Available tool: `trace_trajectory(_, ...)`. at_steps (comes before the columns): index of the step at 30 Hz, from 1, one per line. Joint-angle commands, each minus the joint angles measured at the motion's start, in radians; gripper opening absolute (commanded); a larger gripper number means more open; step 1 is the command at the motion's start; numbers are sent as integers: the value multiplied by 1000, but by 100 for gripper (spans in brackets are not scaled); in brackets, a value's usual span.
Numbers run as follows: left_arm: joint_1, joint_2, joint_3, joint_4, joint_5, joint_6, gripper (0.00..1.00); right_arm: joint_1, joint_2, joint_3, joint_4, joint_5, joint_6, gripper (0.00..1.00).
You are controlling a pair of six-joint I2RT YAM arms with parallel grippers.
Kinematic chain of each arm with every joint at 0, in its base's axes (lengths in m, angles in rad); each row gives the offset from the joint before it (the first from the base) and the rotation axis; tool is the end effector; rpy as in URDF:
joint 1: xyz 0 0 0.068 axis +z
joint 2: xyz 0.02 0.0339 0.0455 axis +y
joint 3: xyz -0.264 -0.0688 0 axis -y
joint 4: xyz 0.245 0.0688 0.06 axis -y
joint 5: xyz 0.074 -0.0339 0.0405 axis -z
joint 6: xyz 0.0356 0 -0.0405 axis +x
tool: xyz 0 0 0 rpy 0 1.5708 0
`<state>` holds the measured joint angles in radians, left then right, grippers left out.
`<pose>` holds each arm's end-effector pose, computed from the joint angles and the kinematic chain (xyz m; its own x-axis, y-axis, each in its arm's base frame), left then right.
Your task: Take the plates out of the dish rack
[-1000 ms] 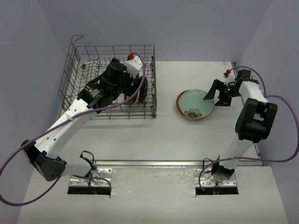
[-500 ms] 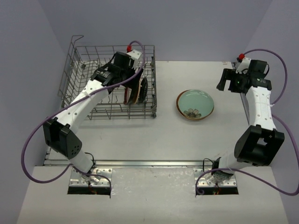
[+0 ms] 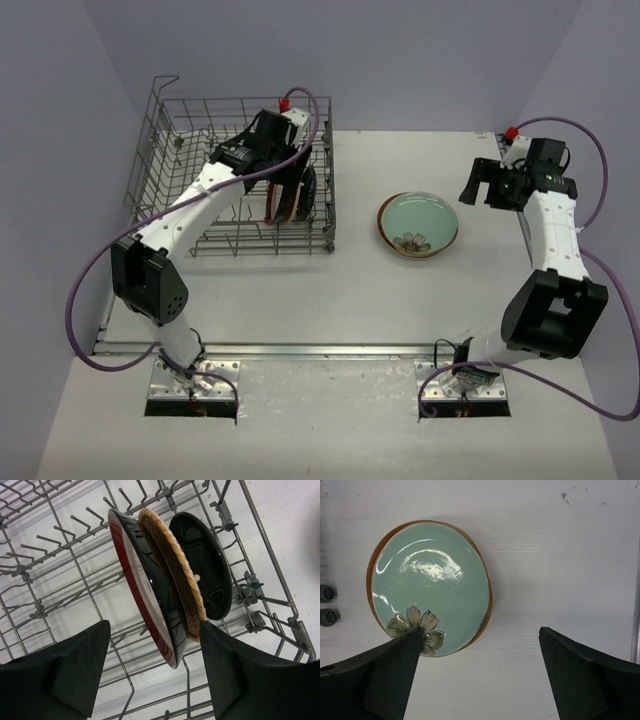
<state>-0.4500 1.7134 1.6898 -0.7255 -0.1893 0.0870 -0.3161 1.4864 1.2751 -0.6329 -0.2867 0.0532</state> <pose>0.3484 -0.1608 0.3548 -0.5845 0.3771 -0.7184 0.3552 0.9150 0.1913 0.3089 -0.0904 0.3030 -0.7030 0.2836 -0.6521 0.1572 0.9563 0.2464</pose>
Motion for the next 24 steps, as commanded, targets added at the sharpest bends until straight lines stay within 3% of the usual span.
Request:
trace_trajectory(1, 4, 37, 50, 29, -36, -21, 67, 5, -44, 6, 5, -29, 10, 99)
trace_trajectory(10, 5, 102, 26, 38, -54, -53, 56, 3, -74, -8, 2, -26, 0, 99)
trace_trajectory(18, 6, 166, 6, 66, -185, -233, 47, 2, -85, -28, 2, -25, -3, 99)
trace_trajectory(24, 5, 193, 1, 71, -218, -275, 42, 3, -87, -41, 2, -23, -8, 99)
